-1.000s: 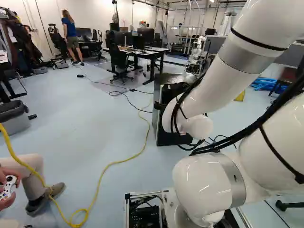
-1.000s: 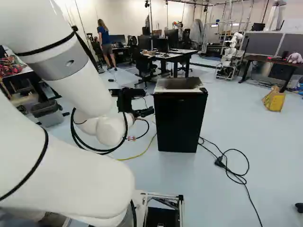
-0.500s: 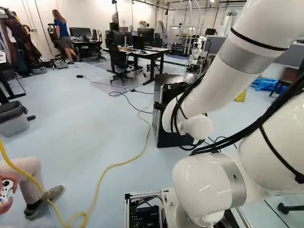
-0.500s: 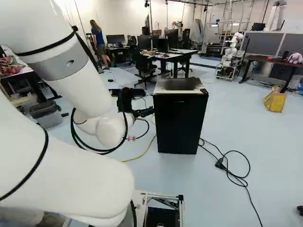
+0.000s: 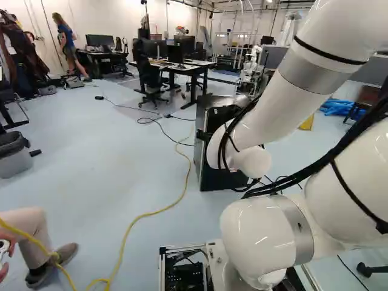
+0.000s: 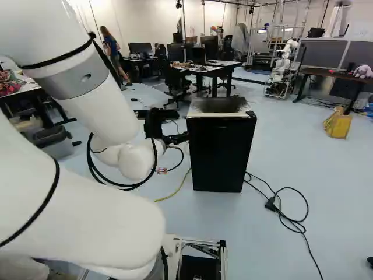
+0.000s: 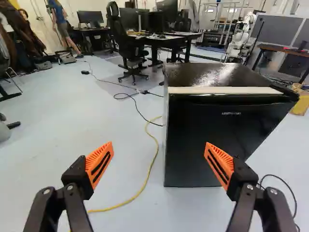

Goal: Grab a drink from the fridge

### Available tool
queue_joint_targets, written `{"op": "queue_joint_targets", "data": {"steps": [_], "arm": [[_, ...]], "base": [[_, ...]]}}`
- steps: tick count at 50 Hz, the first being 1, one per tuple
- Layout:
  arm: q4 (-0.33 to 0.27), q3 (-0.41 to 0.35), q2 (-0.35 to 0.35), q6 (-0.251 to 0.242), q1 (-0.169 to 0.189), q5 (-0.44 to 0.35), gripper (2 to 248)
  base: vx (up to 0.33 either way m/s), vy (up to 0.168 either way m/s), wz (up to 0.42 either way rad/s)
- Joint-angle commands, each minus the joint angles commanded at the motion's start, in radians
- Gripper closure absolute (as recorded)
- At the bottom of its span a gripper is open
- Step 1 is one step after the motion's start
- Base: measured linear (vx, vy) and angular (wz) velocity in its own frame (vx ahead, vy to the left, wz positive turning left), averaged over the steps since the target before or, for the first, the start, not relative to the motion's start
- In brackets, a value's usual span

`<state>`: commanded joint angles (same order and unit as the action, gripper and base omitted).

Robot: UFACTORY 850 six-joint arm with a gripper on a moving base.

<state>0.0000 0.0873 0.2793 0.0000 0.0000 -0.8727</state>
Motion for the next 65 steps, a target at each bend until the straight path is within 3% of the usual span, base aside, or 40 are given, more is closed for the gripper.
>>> {"op": "queue_joint_targets", "data": {"steps": [65], "arm": [[0.0,0.0,0.0,0.0,0.0,0.0,3]], "base": [[0.037,-0.005,-0.032]]}}
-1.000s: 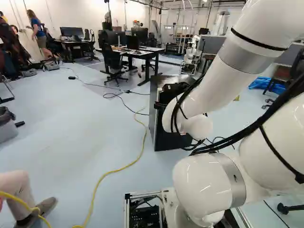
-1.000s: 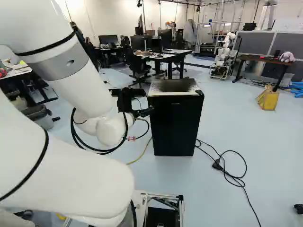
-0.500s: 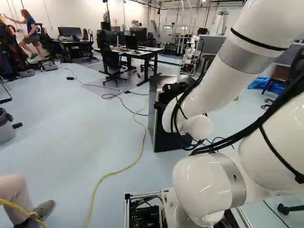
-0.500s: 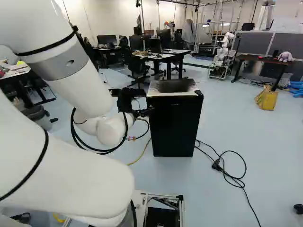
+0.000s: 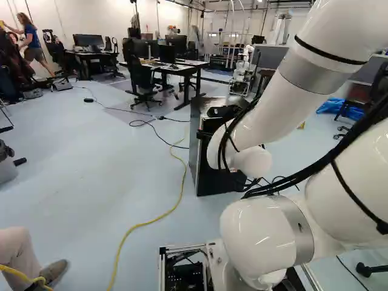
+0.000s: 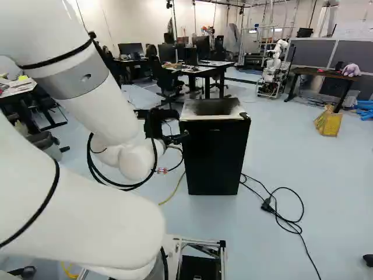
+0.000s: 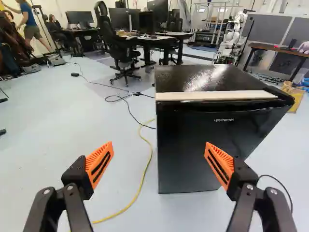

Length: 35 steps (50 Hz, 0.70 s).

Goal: Grab a drink from the fridge

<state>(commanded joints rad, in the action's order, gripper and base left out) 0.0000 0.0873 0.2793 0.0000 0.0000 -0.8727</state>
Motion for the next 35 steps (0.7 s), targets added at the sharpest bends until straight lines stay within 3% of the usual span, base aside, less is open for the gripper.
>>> {"op": "queue_joint_targets", "data": {"steps": [35], "arm": [[0.0,0.0,0.0,0.0,0.0,0.0,3]], "base": [[0.039,-0.001,-0.006]]}}
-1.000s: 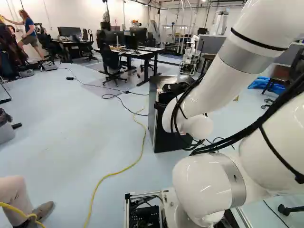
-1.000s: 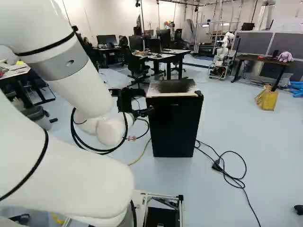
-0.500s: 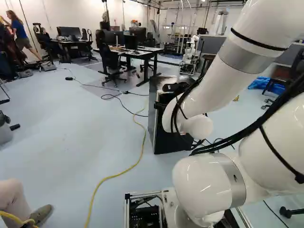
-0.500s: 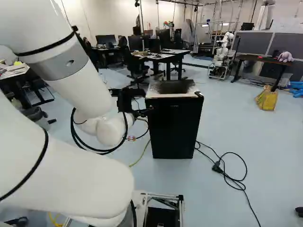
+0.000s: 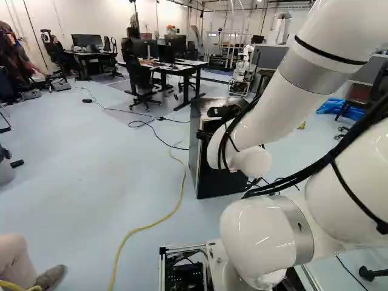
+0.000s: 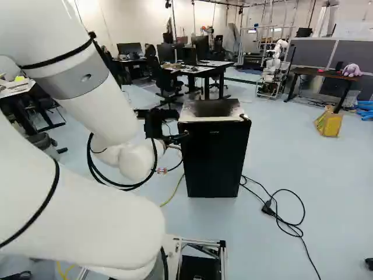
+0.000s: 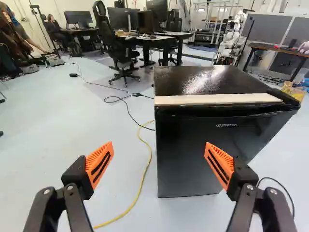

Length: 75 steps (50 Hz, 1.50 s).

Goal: Grab a drink from the fridge

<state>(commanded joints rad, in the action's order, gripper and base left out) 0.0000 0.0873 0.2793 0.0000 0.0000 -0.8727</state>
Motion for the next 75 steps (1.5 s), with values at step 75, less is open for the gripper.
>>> {"op": "queue_joint_targets", "data": {"steps": [75], "arm": [[0.156,0.117,-0.133,0.0,-0.103,-0.015,3]], "base": [[0.004,0.0,-0.001]]}}
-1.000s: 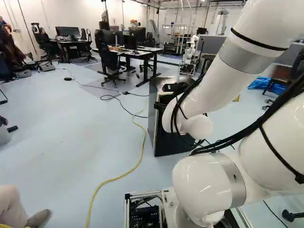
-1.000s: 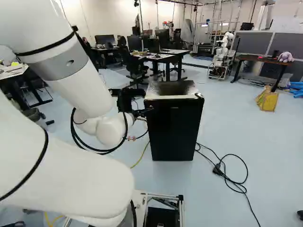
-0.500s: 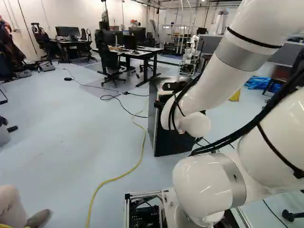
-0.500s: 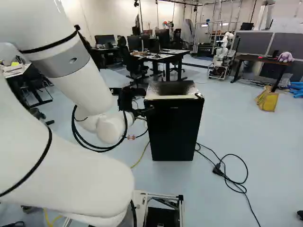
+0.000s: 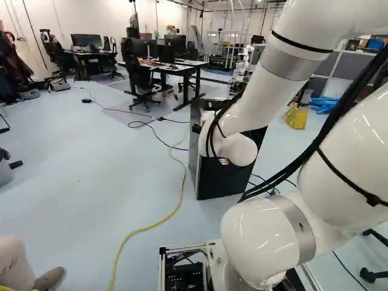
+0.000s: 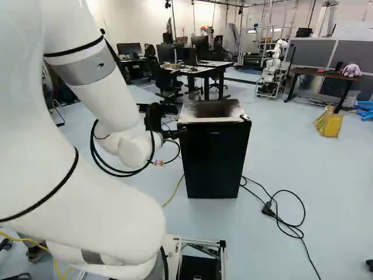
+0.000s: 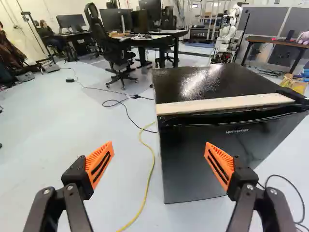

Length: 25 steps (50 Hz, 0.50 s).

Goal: Grab a drink from the fridge

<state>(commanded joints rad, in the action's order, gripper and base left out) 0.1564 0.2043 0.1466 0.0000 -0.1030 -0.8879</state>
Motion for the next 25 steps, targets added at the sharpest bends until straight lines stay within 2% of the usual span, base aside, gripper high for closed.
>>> {"op": "queue_joint_targets", "data": {"steps": [25], "arm": [[0.092,0.095,-0.141,0.0,-0.073,-0.071,3]], "base": [[0.0,0.0,0.0]]}}
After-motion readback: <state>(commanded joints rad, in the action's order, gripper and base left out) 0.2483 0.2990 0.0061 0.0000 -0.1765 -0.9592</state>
